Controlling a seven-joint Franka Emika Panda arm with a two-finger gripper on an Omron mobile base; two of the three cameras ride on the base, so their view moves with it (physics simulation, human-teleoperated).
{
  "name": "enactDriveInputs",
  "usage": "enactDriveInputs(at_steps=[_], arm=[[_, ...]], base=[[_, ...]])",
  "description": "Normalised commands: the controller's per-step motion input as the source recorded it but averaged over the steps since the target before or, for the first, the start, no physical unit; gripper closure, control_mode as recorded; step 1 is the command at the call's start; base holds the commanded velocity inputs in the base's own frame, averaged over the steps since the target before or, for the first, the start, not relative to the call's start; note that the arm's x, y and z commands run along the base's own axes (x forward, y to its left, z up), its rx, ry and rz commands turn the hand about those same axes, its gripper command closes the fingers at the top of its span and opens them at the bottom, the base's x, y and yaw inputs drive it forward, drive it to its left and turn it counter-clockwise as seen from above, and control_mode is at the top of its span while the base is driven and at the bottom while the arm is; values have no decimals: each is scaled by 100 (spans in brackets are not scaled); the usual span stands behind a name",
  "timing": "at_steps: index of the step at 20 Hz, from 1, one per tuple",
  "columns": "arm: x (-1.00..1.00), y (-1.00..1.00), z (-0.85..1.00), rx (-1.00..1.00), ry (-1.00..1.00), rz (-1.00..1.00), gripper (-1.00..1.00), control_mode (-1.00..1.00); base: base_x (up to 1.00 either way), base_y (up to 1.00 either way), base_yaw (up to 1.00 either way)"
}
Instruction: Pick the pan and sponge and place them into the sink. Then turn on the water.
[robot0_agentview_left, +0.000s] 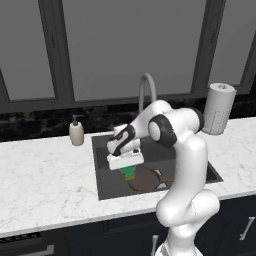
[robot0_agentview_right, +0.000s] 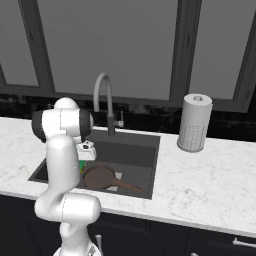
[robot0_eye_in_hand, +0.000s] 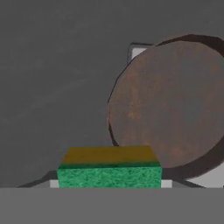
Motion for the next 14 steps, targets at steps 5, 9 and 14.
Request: enactDriveInputs(at_steps=[5, 9, 14], arm=[[9, -1, -57, -3, 0, -5, 100, -100], [12, 0, -46, -1, 0, -5, 100, -100], [3, 0, -16, 0, 0, -3, 100, -100]], base=[[0, 0, 0], [0, 0, 0], [0, 0, 0]])
